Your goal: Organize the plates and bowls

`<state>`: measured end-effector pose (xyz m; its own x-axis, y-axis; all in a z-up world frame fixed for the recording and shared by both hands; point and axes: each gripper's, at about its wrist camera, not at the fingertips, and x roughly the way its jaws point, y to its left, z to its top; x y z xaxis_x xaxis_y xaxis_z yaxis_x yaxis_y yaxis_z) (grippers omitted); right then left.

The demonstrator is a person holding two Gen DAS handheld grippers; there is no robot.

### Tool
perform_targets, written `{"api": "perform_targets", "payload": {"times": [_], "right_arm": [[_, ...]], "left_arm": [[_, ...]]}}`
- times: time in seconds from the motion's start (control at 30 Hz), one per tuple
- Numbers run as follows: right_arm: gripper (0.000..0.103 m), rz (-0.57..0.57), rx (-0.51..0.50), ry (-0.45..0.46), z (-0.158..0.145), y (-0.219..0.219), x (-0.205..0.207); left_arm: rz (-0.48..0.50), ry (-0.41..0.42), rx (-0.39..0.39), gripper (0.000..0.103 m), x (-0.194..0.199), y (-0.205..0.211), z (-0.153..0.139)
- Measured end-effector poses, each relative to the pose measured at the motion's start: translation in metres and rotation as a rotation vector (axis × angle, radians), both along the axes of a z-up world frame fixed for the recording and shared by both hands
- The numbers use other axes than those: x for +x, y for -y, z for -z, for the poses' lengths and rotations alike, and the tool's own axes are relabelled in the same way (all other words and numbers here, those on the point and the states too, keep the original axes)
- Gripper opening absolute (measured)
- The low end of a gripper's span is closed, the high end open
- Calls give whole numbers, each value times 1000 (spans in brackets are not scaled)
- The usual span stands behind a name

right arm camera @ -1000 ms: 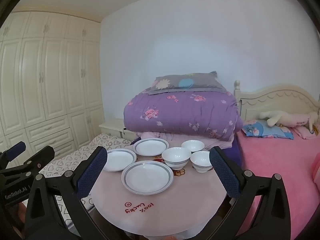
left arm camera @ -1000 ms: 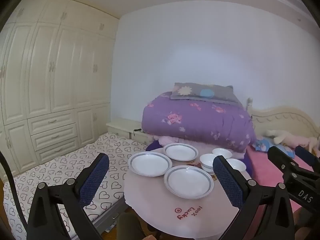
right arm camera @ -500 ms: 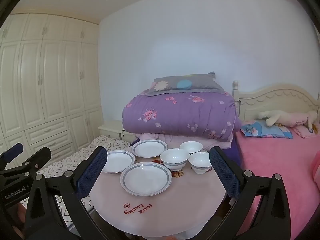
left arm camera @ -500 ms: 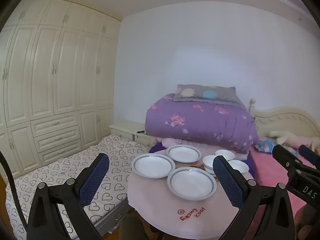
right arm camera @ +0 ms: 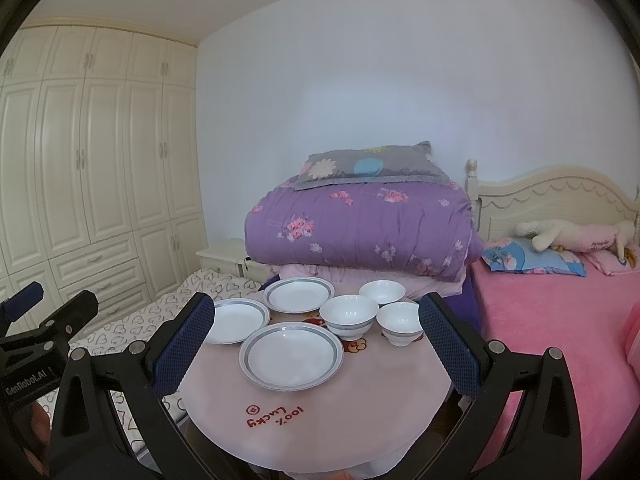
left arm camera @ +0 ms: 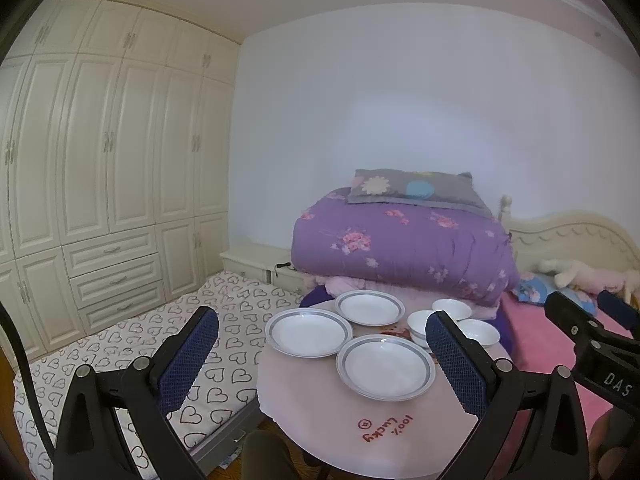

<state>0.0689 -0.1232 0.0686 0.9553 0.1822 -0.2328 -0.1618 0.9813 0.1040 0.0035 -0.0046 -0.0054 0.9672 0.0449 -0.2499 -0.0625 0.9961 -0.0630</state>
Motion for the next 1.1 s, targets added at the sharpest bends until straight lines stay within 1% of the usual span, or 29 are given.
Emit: {"api": "perform_targets", "payload": {"times": [0.5, 0.63, 0.73, 0.9, 1.0, 1.1], "right_arm": [[103, -4, -14, -32, 6, -5, 15], [103, -12, -34, -39, 8, -8, 21], [103, -21, -57, -53, 10, -11, 32], [103, -40, -79, -115, 23, -15, 65], [103, -58, -86, -152, 34, -15, 85], [103, -77, -85, -222, 49, -14, 114]], "left_arm": [[14, -36, 11, 102, 19, 2, -1], [26, -48, 13, 102, 30, -1, -2], [34, -66, 9, 102, 46, -2, -1], [61, -136, -7, 102, 82, -11, 7], [79, -193, -17, 102, 111, -16, 13], [90, -273, -36, 102, 144, -24, 23]]}}
